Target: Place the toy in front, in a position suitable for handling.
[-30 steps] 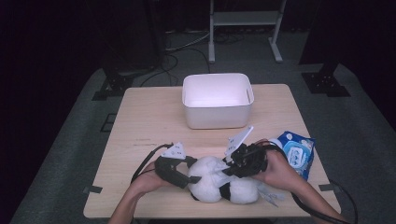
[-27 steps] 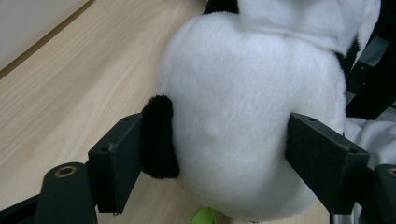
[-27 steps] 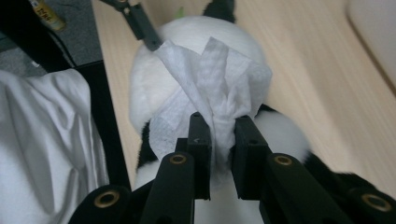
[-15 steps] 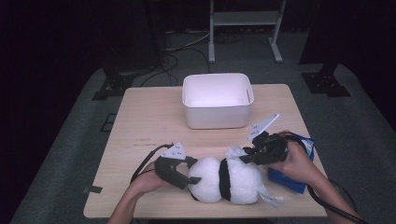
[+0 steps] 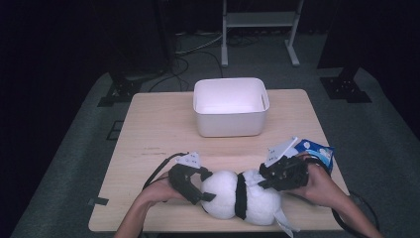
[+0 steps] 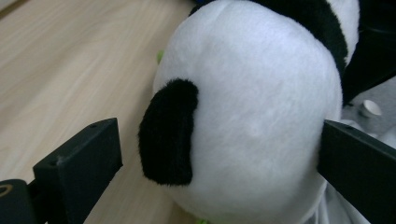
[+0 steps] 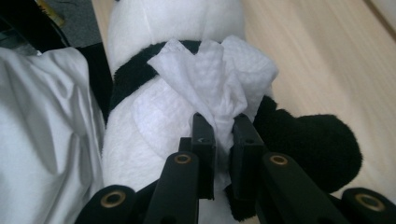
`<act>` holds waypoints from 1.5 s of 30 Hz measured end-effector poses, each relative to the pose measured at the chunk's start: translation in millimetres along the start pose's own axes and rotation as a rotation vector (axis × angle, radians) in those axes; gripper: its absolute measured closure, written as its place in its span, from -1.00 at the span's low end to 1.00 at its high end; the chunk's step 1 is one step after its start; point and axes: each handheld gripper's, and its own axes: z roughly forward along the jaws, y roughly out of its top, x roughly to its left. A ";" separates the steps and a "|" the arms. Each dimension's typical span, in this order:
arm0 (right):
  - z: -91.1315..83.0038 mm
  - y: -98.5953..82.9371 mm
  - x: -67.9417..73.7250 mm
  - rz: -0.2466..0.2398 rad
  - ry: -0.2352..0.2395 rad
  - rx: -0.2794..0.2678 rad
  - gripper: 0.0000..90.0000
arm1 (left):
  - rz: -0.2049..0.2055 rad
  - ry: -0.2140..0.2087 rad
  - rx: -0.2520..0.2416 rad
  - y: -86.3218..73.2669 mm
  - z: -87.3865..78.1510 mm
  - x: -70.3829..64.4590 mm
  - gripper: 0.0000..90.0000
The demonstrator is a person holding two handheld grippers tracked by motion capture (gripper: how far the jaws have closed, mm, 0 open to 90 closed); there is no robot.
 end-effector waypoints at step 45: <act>7.9 22.2 -25.5 0.029 -0.026 -0.027 0.78 | 0.166 0.166 -0.065 7.2 -21.5 -8.6 -0.77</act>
